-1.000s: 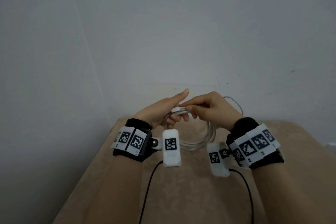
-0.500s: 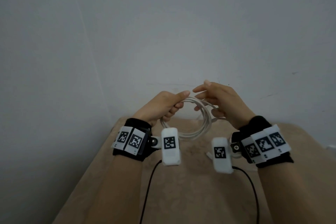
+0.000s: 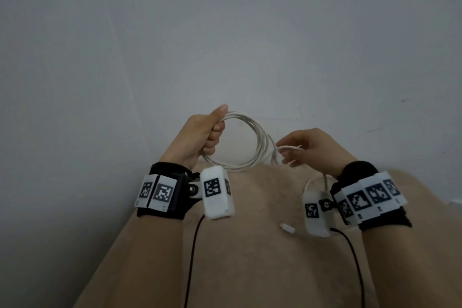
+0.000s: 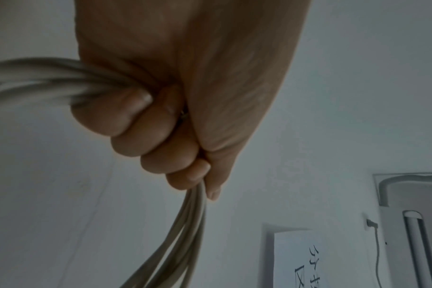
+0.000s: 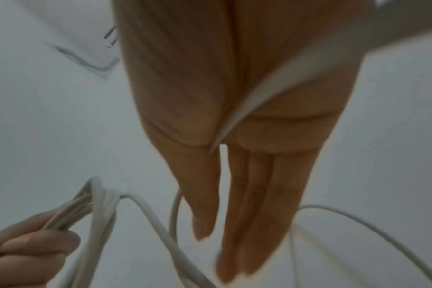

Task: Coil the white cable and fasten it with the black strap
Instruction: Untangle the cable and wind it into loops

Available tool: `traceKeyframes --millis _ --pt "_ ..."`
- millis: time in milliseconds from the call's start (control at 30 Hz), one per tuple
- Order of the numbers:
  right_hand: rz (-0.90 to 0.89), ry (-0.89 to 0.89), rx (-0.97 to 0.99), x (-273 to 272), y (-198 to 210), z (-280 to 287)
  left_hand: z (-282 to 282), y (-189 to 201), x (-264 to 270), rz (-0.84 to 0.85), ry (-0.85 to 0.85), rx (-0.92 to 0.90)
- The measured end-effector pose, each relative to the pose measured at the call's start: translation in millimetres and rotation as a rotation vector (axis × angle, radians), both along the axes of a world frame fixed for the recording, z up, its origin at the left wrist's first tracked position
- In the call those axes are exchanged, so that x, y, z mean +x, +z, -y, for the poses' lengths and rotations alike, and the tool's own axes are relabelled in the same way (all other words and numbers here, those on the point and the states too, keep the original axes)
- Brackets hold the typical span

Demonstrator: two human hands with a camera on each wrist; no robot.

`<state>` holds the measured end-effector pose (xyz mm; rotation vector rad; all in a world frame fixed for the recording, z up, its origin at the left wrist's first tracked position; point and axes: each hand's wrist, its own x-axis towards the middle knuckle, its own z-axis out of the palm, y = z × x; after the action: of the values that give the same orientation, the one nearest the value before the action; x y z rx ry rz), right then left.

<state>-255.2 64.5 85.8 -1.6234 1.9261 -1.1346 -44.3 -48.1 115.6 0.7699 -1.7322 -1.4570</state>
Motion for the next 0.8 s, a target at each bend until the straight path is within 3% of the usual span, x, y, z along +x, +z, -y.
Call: traceKeyframes --millis 167,300,500,800 --pt "0.334 -0.016 -0.180 0.8 2.0 -4.8 8.3 -1.0 11.1 0.007 0.071 0.018" --pt "0.439 -0.205 -0.346 -13.5 4.7 -6.7 17.6 -2.4 25.3 -0.049 0.132 0.050" --pt "0.373 -0.531 -0.427 -32.1 -3.4 -9.4 20.4 3.7 39.0 -0.210 0.164 0.108" --pt "0.252 -0.700 -0.395 -48.0 -10.0 -18.1 20.3 8.0 46.4 -0.373 0.192 0.176"
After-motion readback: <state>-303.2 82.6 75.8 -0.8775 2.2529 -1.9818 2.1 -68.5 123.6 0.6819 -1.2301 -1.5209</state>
